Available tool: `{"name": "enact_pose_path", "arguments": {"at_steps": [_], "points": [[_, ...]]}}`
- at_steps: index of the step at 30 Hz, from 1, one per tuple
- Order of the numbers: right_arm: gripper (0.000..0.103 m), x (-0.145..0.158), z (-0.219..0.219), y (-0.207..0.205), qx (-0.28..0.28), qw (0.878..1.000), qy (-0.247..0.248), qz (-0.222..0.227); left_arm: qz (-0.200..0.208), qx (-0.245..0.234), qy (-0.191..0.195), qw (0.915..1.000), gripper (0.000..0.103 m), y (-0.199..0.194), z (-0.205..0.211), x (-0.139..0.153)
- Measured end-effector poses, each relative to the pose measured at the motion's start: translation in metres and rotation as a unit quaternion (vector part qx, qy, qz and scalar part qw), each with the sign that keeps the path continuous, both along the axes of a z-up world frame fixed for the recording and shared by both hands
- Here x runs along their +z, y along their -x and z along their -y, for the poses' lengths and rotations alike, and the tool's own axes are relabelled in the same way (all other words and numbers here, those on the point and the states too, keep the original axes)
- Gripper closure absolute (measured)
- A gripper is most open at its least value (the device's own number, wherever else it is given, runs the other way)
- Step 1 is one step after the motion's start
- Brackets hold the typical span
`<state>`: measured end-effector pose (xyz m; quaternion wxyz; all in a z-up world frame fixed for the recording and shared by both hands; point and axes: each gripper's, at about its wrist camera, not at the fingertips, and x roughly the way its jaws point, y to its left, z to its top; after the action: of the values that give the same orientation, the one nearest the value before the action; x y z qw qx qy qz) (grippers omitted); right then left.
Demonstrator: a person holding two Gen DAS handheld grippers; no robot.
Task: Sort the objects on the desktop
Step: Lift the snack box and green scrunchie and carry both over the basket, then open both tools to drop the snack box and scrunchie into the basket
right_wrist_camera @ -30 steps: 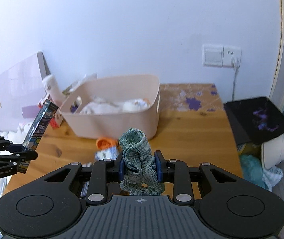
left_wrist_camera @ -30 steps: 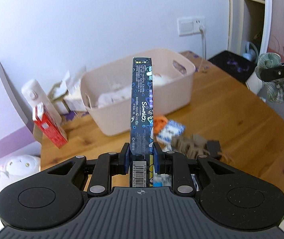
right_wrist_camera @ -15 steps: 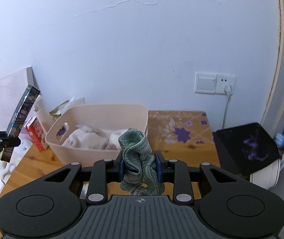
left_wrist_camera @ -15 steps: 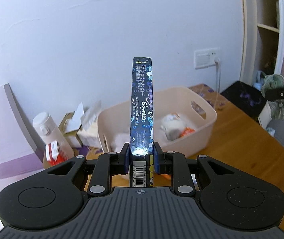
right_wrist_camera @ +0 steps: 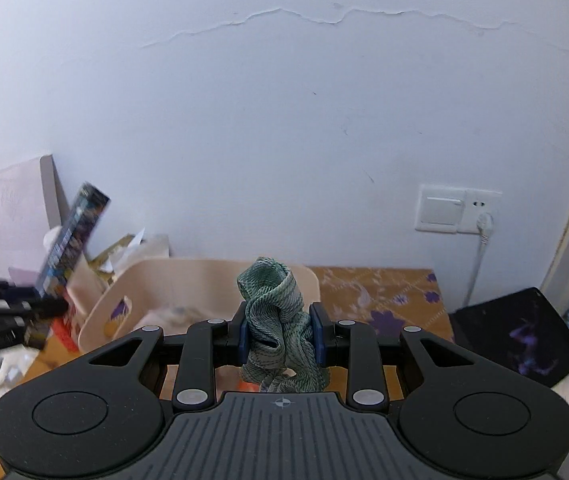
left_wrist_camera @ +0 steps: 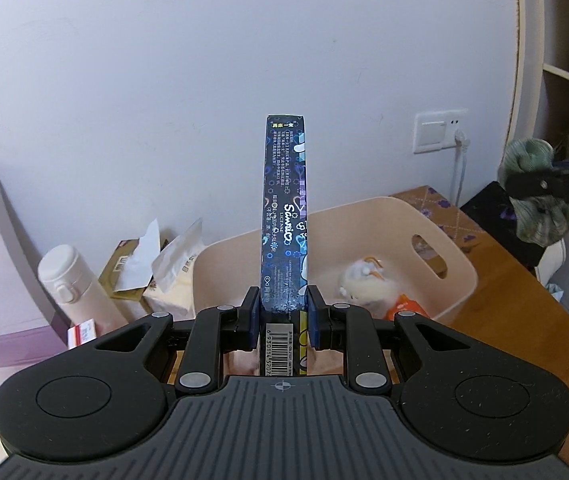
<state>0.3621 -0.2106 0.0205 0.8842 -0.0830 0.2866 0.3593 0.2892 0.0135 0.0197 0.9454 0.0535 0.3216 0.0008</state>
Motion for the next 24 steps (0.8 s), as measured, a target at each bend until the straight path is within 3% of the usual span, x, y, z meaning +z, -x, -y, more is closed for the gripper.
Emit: {"name": "enact_pose_path", "arguments": {"at_steps": [9,13,24], "points": [[0.075,-0.027,-0.055,-0.038,-0.008,1.000,0.017,-0.018,-0.032,0.000,0.004,0.9995,0.080,-0.056,-0.009,-0.032],[0.075,-0.045,-0.074,-0.050,-0.008,0.999,0.033,-0.031,-0.054,0.011,0.038,0.9978,0.080,-0.075,-0.014,-0.050],[0.075,-0.094,-0.095,-0.067,-0.012,0.994,0.075,-0.082,-0.108,0.022,0.049,0.9927,0.080,-0.094,-0.022,-0.091]]}}
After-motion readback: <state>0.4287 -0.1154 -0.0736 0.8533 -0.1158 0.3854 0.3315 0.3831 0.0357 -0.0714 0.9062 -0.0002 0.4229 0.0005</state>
